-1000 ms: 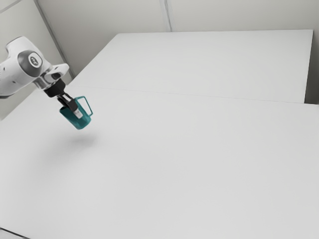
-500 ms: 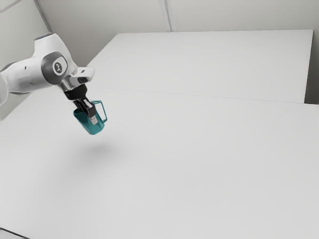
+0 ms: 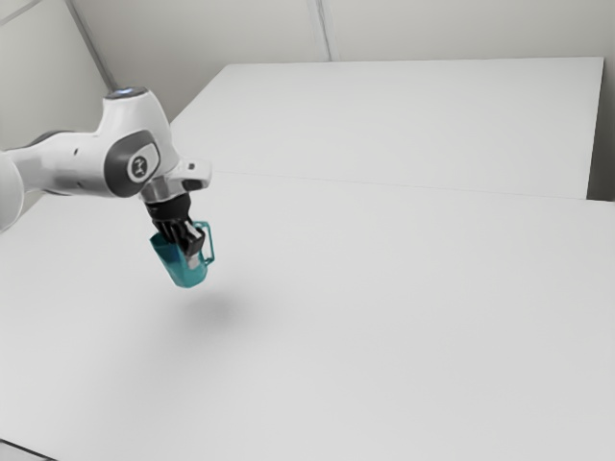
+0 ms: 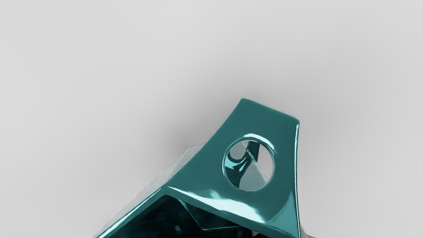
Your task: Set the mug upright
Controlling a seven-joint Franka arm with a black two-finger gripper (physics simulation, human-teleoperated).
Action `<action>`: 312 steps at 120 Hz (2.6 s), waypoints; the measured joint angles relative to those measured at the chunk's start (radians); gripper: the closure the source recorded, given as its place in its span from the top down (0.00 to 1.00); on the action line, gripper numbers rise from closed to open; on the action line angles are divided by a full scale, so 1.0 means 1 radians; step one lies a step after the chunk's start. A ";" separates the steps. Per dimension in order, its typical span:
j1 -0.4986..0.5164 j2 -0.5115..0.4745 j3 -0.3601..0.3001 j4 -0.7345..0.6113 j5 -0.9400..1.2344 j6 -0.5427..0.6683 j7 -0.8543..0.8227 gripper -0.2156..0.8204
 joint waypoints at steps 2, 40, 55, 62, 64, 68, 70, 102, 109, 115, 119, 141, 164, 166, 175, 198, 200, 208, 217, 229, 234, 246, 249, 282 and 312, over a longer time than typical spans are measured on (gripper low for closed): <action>0.001 -0.002 -0.003 -0.004 0.004 0.003 -0.010 0.03; -0.014 -0.019 -0.037 -0.097 0.049 0.078 -0.182 0.03; -0.016 -0.018 -0.056 -0.127 0.052 0.117 -0.240 0.03; -0.022 -0.017 -0.060 -0.143 0.053 0.138 -0.264 0.03; -0.023 -0.017 -0.061 -0.146 0.053 0.144 -0.271 0.03; -0.023 -0.017 -0.065 -0.152 0.054 0.154 -0.284 0.03; -0.024 -0.016 -0.067 -0.155 0.054 0.159 -0.291 0.03; -0.035 -0.005 -0.077 -0.193 0.055 0.228 -0.382 0.03; -0.036 0.000 -0.079 -0.198 0.056 0.239 -0.399 0.03; -0.038 0.004 -0.080 -0.200 0.056 0.249 -0.412 0.03; -0.039 0.008 -0.080 -0.201 0.056 0.256 -0.420 0.03; -0.051 0.030 -0.080 -0.202 0.056 0.284 -0.458 0.03; -0.060 0.036 -0.082 -0.201 0.051 0.301 -0.483 0.12; -0.060 0.036 -0.083 -0.201 0.050 0.302 -0.484 0.14; -0.063 0.035 -0.084 -0.201 0.047 0.305 -0.489 0.21; -0.061 0.018 -0.092 -0.199 0.043 0.309 -0.498 0.36; -0.061 0.016 -0.092 -0.198 0.043 0.309 -0.499 0.38; -0.056 0.008 -0.096 -0.197 0.043 0.310 -0.501 0.43; -0.050 0.002 -0.098 -0.192 0.043 0.309 -0.502 0.50; -0.045 -0.003 -0.099 -0.180 0.042 0.306 -0.503 0.59; -0.044 -0.004 -0.099 -0.171 0.042 0.303 -0.503 0.62; -0.044 -0.005 -0.099 -0.141 0.039 0.283 -0.503 0.67; -0.045 -0.005 -0.099 -0.132 0.038 0.274 -0.503 0.68; -0.047 -0.005 -0.099 0.028 0.030 0.090 -0.504 0.74; -0.044 0.000 -0.099 0.190 0.028 -0.104 -0.505 0.76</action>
